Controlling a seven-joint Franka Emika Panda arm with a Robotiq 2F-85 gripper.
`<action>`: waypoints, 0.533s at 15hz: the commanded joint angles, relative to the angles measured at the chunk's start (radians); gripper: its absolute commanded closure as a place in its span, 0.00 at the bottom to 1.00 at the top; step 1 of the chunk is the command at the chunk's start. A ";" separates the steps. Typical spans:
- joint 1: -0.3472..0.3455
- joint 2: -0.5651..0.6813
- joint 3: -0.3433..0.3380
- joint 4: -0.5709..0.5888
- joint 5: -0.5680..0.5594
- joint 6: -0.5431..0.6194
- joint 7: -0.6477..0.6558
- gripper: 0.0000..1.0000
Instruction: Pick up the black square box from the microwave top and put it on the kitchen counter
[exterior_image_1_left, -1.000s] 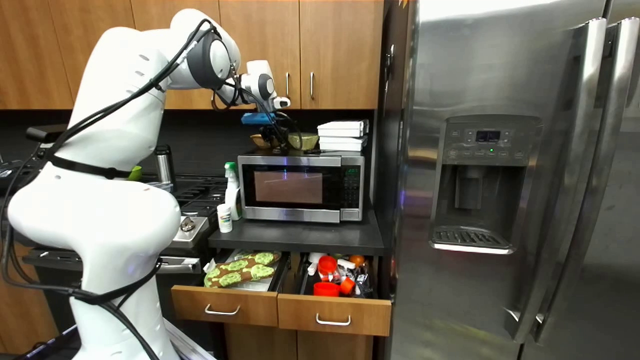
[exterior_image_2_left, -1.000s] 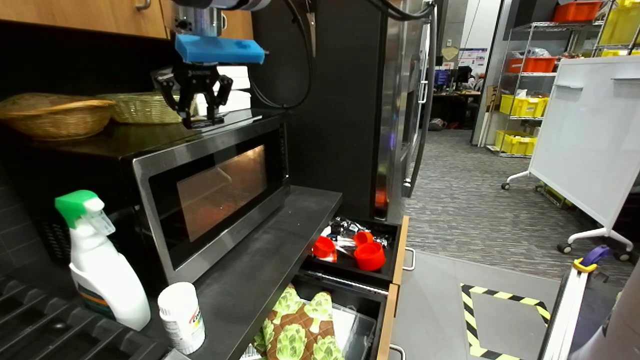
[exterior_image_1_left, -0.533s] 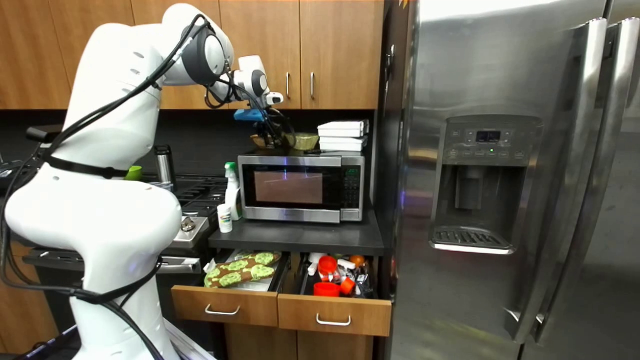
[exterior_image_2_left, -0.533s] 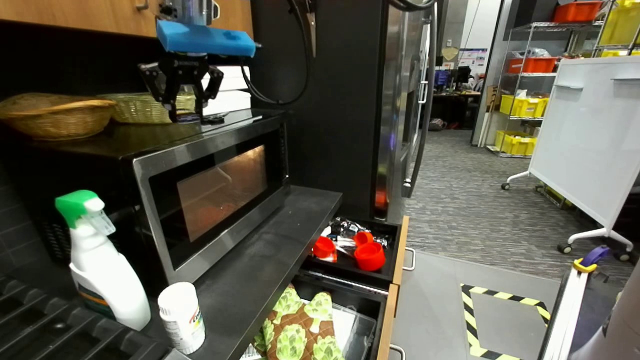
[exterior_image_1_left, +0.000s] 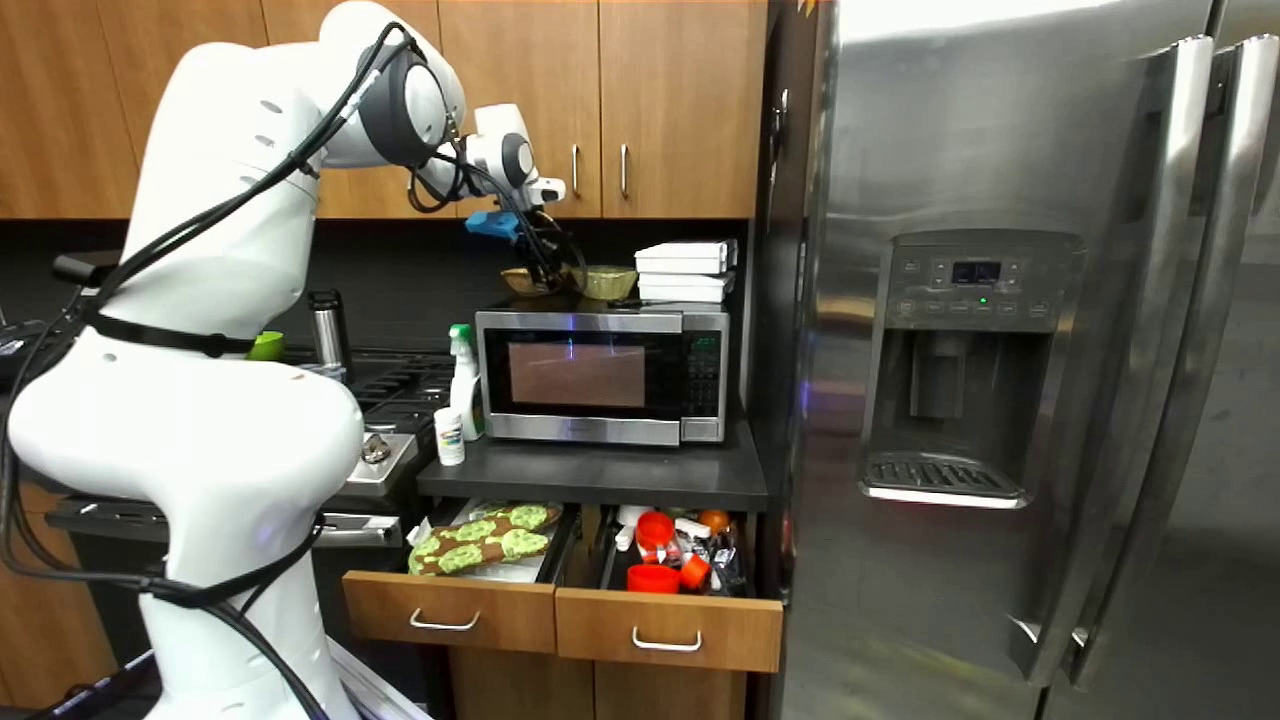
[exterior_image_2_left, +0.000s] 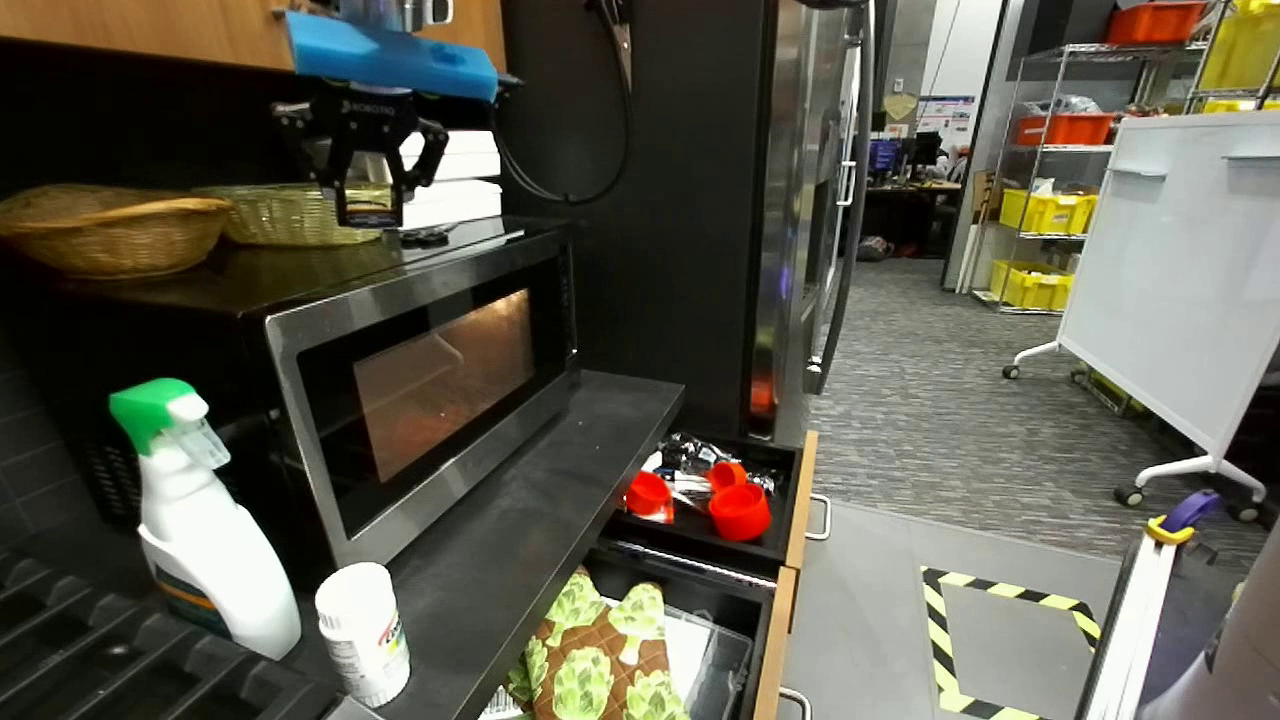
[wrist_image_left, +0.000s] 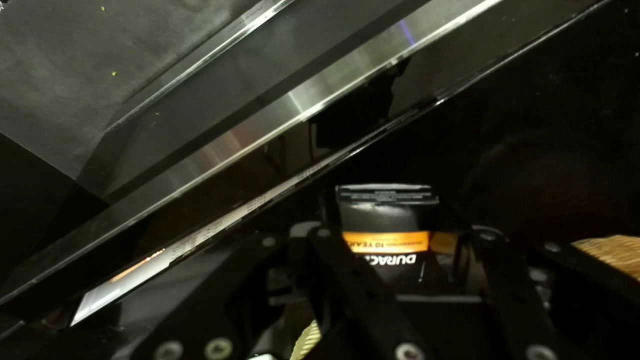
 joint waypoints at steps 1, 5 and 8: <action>0.010 -0.020 -0.019 -0.028 -0.027 0.022 0.101 0.78; 0.011 -0.019 -0.027 -0.030 -0.033 0.026 0.193 0.78; 0.017 -0.036 -0.029 -0.050 -0.055 0.015 0.263 0.78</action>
